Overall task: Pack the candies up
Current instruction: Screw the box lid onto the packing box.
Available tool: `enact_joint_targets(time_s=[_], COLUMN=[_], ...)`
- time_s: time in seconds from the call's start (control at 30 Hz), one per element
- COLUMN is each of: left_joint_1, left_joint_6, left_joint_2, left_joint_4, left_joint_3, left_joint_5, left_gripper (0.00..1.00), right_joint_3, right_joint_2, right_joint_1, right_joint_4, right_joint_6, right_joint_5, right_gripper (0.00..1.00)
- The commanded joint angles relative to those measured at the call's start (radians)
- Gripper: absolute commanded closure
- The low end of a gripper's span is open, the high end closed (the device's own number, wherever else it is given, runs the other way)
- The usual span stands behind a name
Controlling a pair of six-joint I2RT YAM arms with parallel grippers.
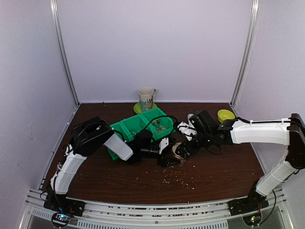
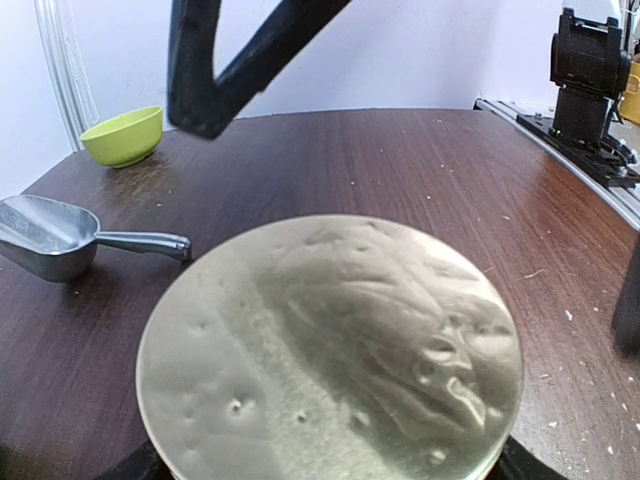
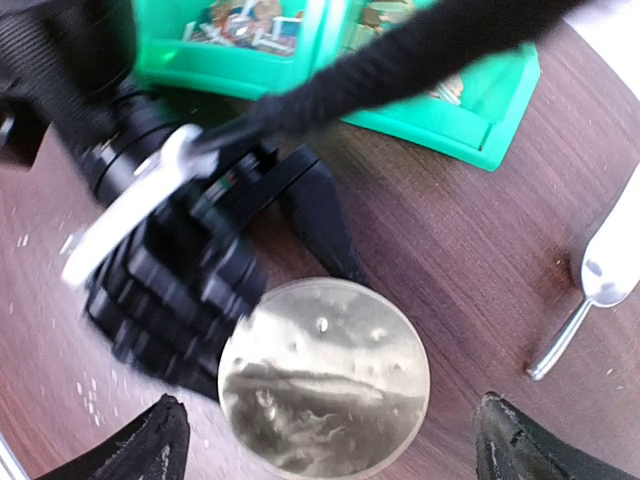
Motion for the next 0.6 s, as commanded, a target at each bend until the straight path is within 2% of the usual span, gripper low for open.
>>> enact_joint_targets(time_s=[0.0, 0.2, 0.37, 0.57], left_joint_1=[0.006, 0.006, 0.006, 0.004], left_joint_6=[0.019, 0.009, -0.013, -0.02], left_joint_2=[0.019, 0.019, 0.026, 0.03], left_joint_4=[-0.075, -0.028, 0.031, 0.048], left_joint_3=[-0.042, -0.054, -0.067, -0.066], left_joint_5=[0.07, 0.188, 0.269, 0.323], left_gripper=[0.3, 0.28, 0.28, 0.29], right_joint_3=[-0.047, -0.038, -0.01, 0.032], right_joint_2=[-0.076, -0.087, -0.066, -0.006], right_joint_1=[-0.011, -0.017, -0.019, -0.017], right_joint_4=[-0.044, -0.152, -0.171, -0.186], right_joint_6=[-0.207, -0.436, -0.523, -0.579], right_joint_5=[-0.065, -0.181, -0.271, -0.272], right_gripper=[0.0, 0.01, 0.01, 0.0])
